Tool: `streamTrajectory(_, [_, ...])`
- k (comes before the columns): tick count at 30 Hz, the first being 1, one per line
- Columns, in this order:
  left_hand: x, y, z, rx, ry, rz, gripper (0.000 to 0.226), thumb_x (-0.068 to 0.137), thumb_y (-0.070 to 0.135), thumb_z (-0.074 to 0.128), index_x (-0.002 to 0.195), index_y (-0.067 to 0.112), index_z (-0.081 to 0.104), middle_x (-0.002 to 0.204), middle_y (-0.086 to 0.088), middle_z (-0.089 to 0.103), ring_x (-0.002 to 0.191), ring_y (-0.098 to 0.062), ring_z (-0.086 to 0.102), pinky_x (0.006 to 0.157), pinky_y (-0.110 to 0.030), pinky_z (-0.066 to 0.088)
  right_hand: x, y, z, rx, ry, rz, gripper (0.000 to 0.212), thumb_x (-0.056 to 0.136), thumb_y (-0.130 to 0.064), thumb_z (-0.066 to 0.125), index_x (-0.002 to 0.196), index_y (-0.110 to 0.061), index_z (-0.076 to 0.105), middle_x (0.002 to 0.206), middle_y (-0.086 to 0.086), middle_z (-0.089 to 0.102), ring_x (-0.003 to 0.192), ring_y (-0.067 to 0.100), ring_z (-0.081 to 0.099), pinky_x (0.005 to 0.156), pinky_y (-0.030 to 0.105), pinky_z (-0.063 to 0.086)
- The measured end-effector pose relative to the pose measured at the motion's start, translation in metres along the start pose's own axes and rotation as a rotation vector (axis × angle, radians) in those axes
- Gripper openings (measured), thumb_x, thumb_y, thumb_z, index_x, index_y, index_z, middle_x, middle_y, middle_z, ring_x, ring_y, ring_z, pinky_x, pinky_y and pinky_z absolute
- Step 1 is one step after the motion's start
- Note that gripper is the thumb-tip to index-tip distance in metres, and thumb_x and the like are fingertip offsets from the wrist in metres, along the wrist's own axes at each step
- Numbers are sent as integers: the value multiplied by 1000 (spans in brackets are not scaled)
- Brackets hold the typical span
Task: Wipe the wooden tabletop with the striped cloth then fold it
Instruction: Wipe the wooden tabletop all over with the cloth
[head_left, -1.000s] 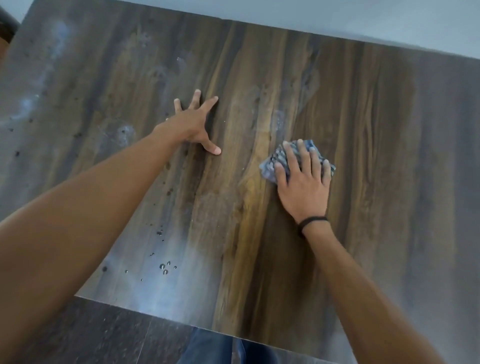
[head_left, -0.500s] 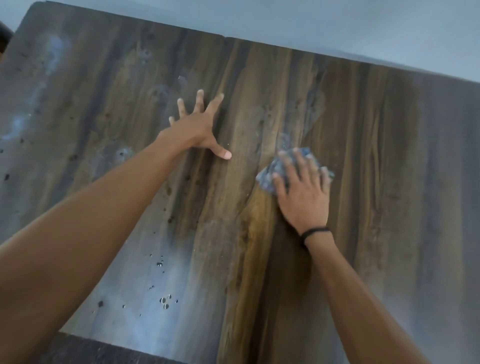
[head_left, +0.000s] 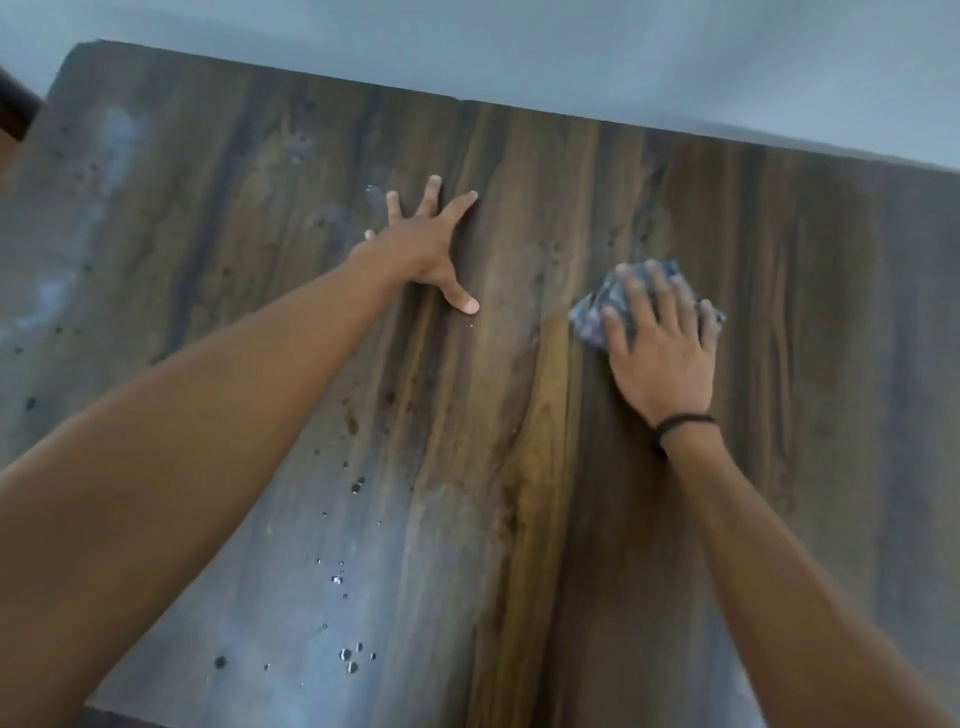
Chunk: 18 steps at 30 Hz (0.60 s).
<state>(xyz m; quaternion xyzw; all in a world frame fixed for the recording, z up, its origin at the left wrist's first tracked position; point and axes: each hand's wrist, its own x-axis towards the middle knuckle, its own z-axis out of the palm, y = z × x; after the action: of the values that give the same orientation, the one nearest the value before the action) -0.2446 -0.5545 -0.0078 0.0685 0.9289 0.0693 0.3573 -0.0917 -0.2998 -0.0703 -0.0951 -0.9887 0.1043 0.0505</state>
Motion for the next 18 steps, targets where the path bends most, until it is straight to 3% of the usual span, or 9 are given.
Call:
streamTrajectory(1, [1, 2, -1, -6, -9, 4, 146, 52, 49, 93, 151, 50, -14, 160, 10, -33, 144, -47, -25, 111, -76, 10, 9, -8, 1, 27, -6, 132, 56, 102, -53, 33, 155, -35, 36, 164, 0, 32, 149, 28, 30, 122, 54, 17])
streamTrajectory(2, [2, 4, -1, -8, -13, 9, 147, 51, 49, 94, 151, 51, -15, 159, 10, -33, 144, -47, -25, 111, -75, 11, 9, -22, 2, 31, -51, 117, 56, 103, -52, 32, 156, -35, 34, 165, 0, 30, 151, 28, 28, 122, 53, 15])
streamTrajectory(5, [2, 7, -1, 0, -23, -10, 147, 52, 48, 94, 151, 50, -15, 159, 10, -34, 144, -46, -26, 111, -75, 11, -2, -16, 3, 13, -154, -327, 56, 104, -55, 27, 157, -38, 28, 166, -5, 26, 152, 22, 24, 123, 48, 13])
streamTrajectory(6, [1, 6, -1, 5, -21, -24, 147, 53, 48, 94, 151, 51, -16, 158, 11, -35, 144, -46, -27, 111, -75, 11, 8, -3, -1, 3, -116, -298, 55, 104, -55, 28, 157, -38, 29, 166, -4, 27, 152, 23, 25, 123, 49, 14])
streamTrajectory(9, [2, 8, -4, 10, -46, -38, 149, 53, 48, 93, 148, 52, -21, 157, 12, -37, 143, -46, -28, 111, -75, 12, 50, 2, -3, 64, -84, 101, 56, 105, -53, 29, 158, -35, 28, 166, 1, 24, 152, 29, 22, 123, 54, 10])
streamTrajectory(10, [3, 10, -4, 15, -53, -39, 150, 53, 48, 93, 148, 52, -23, 156, 12, -38, 143, -46, -28, 111, -75, 12, 50, -8, -1, 60, -123, 58, 56, 105, -52, 29, 158, -35, 27, 167, 1, 23, 153, 29, 20, 123, 54, 9])
streamTrajectory(13, [6, 12, -4, 49, -63, -61, 152, 53, 48, 94, 147, 51, -25, 155, 12, -40, 143, -46, -28, 110, -76, 12, 38, 0, 3, 18, -165, -364, 56, 104, -54, 27, 158, -38, 26, 166, -3, 25, 153, 23, 22, 123, 48, 11])
streamTrajectory(17, [7, 16, -7, 70, -90, -87, 154, 53, 47, 94, 144, 51, -31, 153, 11, -44, 142, -49, -27, 110, -75, 16, 79, 17, -5, 51, -69, 107, 56, 105, -52, 27, 158, -34, 28, 166, 3, 25, 152, 29, 23, 123, 55, 11])
streamTrajectory(18, [8, 19, -9, 74, -103, -97, 155, 53, 47, 94, 142, 51, -33, 152, 10, -45, 142, -50, -27, 111, -74, 17, 77, 8, -2, 23, -101, 50, 56, 106, -51, 27, 158, -34, 26, 166, 3, 24, 152, 29, 22, 124, 54, 9])
